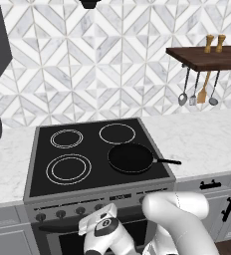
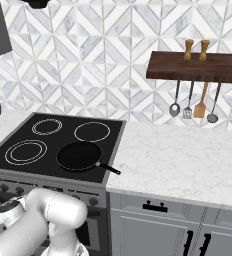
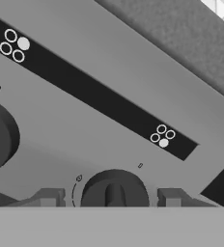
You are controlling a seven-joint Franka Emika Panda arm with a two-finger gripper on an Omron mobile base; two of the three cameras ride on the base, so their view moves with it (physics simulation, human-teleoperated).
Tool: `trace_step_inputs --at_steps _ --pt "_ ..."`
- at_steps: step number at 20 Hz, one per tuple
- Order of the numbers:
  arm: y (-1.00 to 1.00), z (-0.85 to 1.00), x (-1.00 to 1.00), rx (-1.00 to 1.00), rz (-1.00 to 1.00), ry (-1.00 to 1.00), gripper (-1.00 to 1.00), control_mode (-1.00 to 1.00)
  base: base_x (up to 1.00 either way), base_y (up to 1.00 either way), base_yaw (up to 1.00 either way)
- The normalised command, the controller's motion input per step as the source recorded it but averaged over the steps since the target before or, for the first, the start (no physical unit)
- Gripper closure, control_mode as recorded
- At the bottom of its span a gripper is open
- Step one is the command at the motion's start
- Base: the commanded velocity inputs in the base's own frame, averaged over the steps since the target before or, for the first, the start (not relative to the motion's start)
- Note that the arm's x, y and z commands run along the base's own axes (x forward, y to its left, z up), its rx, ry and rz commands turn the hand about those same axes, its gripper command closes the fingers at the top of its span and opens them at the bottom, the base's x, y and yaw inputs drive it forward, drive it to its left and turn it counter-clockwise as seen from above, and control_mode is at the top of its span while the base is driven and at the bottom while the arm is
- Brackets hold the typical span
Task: Turn off the front right burner of the stove.
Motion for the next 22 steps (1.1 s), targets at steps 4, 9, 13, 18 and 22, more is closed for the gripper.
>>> trace_step_inputs --at_steps 4,9,13,18,22 --pt "0.00 0.00 0.00 0.00 0.00 0.00 1.00 -1.00 0.00 0.00 0.00" --pt "-0.05 0.00 0.01 0.11 0.00 0.00 1.00 -1.00 0.00 0.00 0.00" --pt "-0.25 0.02 0.01 0.27 -0.02 0.04 1.00 -1.00 0.00 0.00 0.00" --pt "-0.44 0.05 0.00 0.40 -0.10 0.03 1.00 -1.00 0.00 0.00 0.00" --pt "-0.50 0.01 0.00 0.44 -0.15 0.00 1.00 -1.00 0.00 0.00 0.00"
